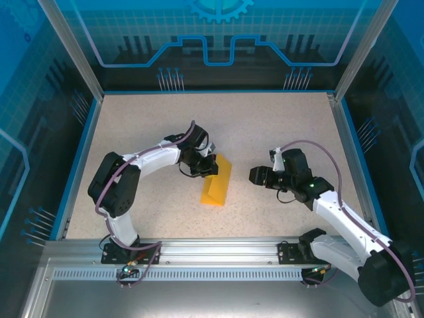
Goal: Fold a paper plane with a square sheet of paper (pick it up from the middle)
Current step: Place a square sheet of paper at the center of the table.
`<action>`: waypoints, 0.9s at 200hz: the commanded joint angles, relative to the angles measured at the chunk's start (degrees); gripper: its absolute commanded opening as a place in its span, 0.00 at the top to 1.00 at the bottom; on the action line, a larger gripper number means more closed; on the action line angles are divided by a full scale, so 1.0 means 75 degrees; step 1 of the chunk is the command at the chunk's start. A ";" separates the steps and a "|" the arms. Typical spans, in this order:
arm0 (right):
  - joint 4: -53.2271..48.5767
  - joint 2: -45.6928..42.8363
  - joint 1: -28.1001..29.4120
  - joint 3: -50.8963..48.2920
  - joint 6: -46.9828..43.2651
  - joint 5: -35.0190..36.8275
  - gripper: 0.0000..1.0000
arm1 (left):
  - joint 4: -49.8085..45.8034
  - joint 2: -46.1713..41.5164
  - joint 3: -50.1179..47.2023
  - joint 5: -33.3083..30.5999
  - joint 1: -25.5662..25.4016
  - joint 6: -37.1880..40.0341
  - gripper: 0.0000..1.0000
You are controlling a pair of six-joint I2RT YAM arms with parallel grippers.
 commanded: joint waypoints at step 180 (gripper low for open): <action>-0.1217 0.5236 0.6196 0.3617 -0.0550 0.6418 0.34 | 0.0269 0.0154 -0.0211 0.0006 0.0122 -0.0331 0.94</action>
